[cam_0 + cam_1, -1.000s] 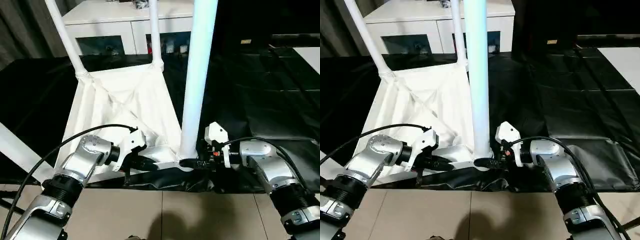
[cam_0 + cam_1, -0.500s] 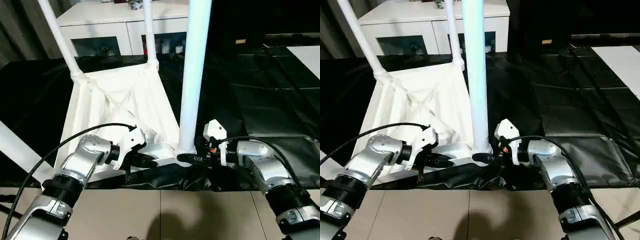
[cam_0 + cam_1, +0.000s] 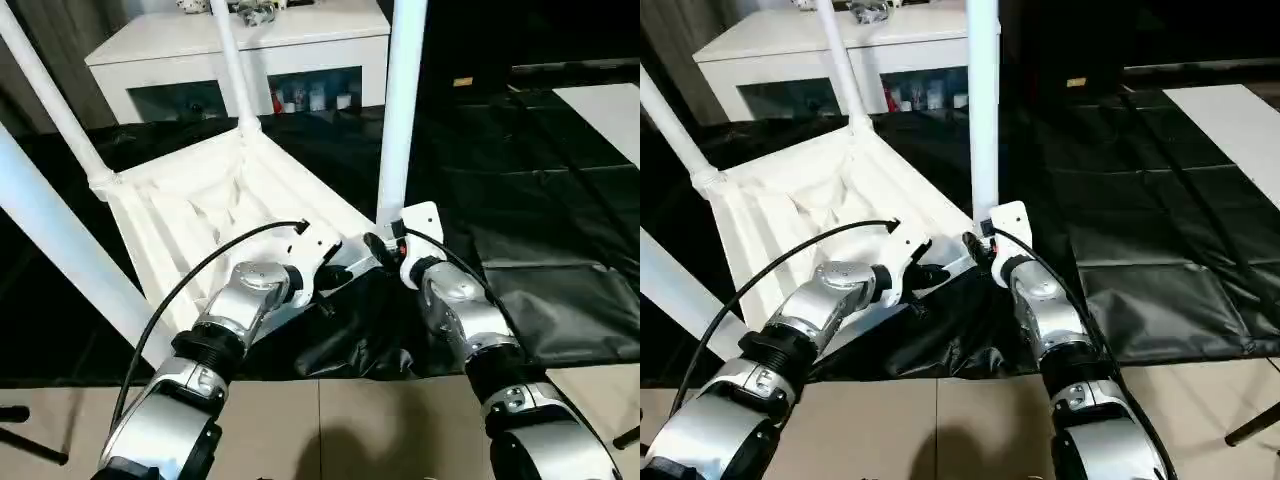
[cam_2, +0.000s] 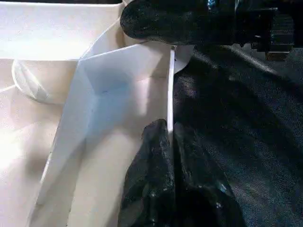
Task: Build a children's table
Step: Rotate leg to tighten
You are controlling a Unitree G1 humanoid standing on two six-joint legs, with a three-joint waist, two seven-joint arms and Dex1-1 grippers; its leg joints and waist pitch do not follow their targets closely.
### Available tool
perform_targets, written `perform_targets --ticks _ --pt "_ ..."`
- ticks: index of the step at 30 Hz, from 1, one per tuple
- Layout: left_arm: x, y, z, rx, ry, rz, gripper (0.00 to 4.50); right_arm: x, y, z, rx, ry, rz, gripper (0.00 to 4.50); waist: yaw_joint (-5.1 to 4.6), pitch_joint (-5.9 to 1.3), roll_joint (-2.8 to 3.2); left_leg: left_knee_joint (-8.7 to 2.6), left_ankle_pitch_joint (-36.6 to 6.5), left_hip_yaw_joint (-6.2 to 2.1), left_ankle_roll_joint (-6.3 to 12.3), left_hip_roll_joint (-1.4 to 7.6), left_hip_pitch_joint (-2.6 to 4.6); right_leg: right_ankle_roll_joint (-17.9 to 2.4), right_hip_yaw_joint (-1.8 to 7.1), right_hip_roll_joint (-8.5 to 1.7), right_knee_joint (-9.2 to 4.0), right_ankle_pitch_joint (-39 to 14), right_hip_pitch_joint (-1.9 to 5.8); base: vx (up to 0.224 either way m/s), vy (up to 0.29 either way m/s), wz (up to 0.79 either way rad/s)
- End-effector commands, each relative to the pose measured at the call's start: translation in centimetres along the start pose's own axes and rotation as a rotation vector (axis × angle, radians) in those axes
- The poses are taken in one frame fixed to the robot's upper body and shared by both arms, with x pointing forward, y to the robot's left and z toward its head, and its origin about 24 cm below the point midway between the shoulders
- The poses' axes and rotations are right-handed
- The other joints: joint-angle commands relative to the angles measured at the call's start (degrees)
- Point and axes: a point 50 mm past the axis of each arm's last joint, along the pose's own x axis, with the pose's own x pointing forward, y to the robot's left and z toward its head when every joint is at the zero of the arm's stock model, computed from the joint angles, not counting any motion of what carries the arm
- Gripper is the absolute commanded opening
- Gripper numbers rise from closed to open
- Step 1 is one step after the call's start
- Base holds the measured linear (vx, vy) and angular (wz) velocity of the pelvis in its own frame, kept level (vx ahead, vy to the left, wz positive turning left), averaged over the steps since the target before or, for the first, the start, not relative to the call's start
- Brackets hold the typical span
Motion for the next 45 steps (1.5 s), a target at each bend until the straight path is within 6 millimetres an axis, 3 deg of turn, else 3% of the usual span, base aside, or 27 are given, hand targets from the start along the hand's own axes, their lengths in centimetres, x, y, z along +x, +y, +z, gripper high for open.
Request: perform_targets --ticks 1,8,10,11,14,16,22,23,24,26,29,30,31,36,39,40,45 --pt "-0.5 1.2 0.5 0.008 -0.036 0.096 0.00 0.6 3.1 0.2 -0.025 -0.013 0.123 2.69 0.15 -3.84 -1.43 -4.37 -17.62 -1.01 4.53 1.39 1.09 -10.31 0.48 -0.84 -4.17 -18.99 2.43 0.000 0.000 0.00" --pt "-0.8 1.8 0.3 0.024 -0.027 0.097 0.00 0.1 3.4 1.0 -0.068 -0.108 0.250 3.46 0.05 -3.68 -1.46 -4.56 -20.73 -1.05 3.83 1.40 1.22 -9.63 0.45 -0.88 -4.44 -21.23 2.37 0.000 0.000 0.00" --pt "-1.4 1.8 -0.1 0.055 -0.019 0.037 0.00 -0.5 2.4 1.2 -0.084 -0.124 0.281 3.77 -0.21 -3.65 -1.44 -4.65 -20.38 -1.23 4.18 1.34 0.66 -9.19 0.36 -0.92 -4.25 -21.10 2.81 0.000 0.000 0.00" --pt "-1.8 1.7 -0.4 0.071 -0.008 -0.014 0.00 -0.8 1.6 1.4 -0.095 -0.137 0.311 3.87 -0.17 -3.69 -1.24 -4.68 -20.02 -1.30 4.32 1.43 0.76 -9.13 0.36 -0.99 -4.28 -20.94 2.78 0.000 0.000 0.00" --pt "-2.3 1.6 -0.9 0.107 0.007 -0.085 0.00 -1.4 0.7 1.7 -0.118 -0.141 0.367 3.93 -0.45 -3.73 -1.25 -4.62 -19.67 -1.27 4.76 1.67 0.80 -10.70 0.40 -0.86 -3.98 -18.09 2.74 0.000 0.000 0.00" --pt "-2.8 1.5 -1.2 0.121 0.021 -0.125 0.00 -2.0 0.2 1.7 -0.160 -0.130 0.425 4.32 -0.24 -3.94 -1.20 -4.44 -18.90 -1.14 5.03 1.86 1.14 -12.13 0.51 -0.86 -3.74 -15.62 2.64 0.000 0.000 0.00" --pt "-4.5 1.0 -2.4 0.172 0.041 -0.302 0.00 -4.2 -1.0 1.0 -0.281 -0.064 0.643 4.32 1.09 -4.50 -0.92 -3.68 -11.96 -0.80 7.91 2.07 1.17 -14.89 0.48 -0.73 -2.46 -6.23 2.87 0.000 0.000 0.00" --pt "-5.2 0.8 -2.8 0.176 0.052 -0.358 0.00 -4.7 -1.1 0.8 -0.289 -0.049 0.694 4.32 1.23 -4.46 -1.40 -3.59 -11.58 -0.65 8.22 2.06 1.15 -15.10 0.51 -0.71 -2.46 -5.68 2.83 0.000 0.000 0.00" --pt "-6.0 0.4 -3.2 0.166 0.053 -0.432 0.00 -5.3 -1.1 0.5 -0.315 -0.028 0.763 4.32 1.90 -4.52 -1.32 -3.54 -10.20 -0.66 8.88 2.27 1.15 -15.36 0.55 -0.81 -1.98 -4.75 2.87 0.000 0.000 0.00" --pt "-6.0 0.4 -3.2 0.166 0.053 -0.433 0.00 -5.3 -1.1 0.5 -0.315 -0.028 0.765 4.32 2.10 -4.49 -1.19 -3.52 -10.09 -0.55 8.93 2.33 1.39 -15.50 0.63 -0.68 -2.02 -4.58 2.63 0.000 0.000 0.00" --pt "-7.0 0.0 -3.4 0.151 0.059 -0.496 0.00 -5.7 -1.0 0.1 -0.340 0.009 0.833 4.32 2.86 -4.23 -1.24 -3.81 -12.28 -0.38 7.60 2.47 1.69 -15.06 0.86 -0.69 -2.21 -7.93 2.37 0.000 0.000 0.00" --pt "-7.3 0.0 -3.6 0.147 0.067 -0.512 0.00 -5.9 -0.9 0.1 -0.336 0.016 0.857 4.32 3.10 -4.16 -1.69 -3.99 -13.38 -0.37 6.78 2.60 1.79 -14.69 0.93 -0.80 -2.28 -9.35 2.38 0.000 0.000 0.00" --pt "-7.6 -0.1 -3.6 0.146 0.071 -0.523 0.00 -6.0 -0.9 0.2 -0.330 0.016 0.875 4.32 3.13 -4.01 -1.48 -4.18 -14.08 -0.43 6.29 2.58 1.69 -14.04 0.95 -0.79 -2.41 -11.07 2.41 0.000 0.000 0.00" --pt "-8.1 0.1 -3.6 0.152 0.075 -0.522 0.00 -6.4 -1.0 0.3 -0.304 0.028 0.928 4.32 2.99 -3.81 -1.68 -4.45 -16.72 -0.41 4.18 2.51 1.82 -12.95 1.18 -0.76 -2.75 -14.14 2.22 0.000 0.000 0.00" --pt "-8.2 0.1 -3.5 0.152 0.076 -0.521 0.00 -6.6 -1.2 0.2 -0.306 0.048 0.945 4.32 2.91 -3.81 -1.68 -4.46 -16.40 -0.44 3.92 2.44 1.72 -12.66 1.17 -0.75 -2.77 -14.26 2.25 0.000 0.000 0.00" --pt "-8.2 0.1 -3.5 0.152 0.076 -0.521 0.00 -6.6 -1.2 0.2 -0.306 0.048 0.945 4.04 2.91 -3.85 -1.74 -4.43 -16.33 -0.45 3.87 2.41 1.71 -12.63 1.17 -0.78 -2.77 -14.21 2.30 0.000 0.000 0.00" --pt "-8.1 0.0 -3.3 0.151 0.075 -0.511 0.00 -6.6 -1.5 0.3 -0.286 0.048 0.938 3.71 2.88 -3.98 -1.87 -4.23 -14.59 -0.45 4.49 2.34 1.54 -12.82 1.14 -0.82 -2.66 -13.05 2.42 0.000 0.000 0.00"
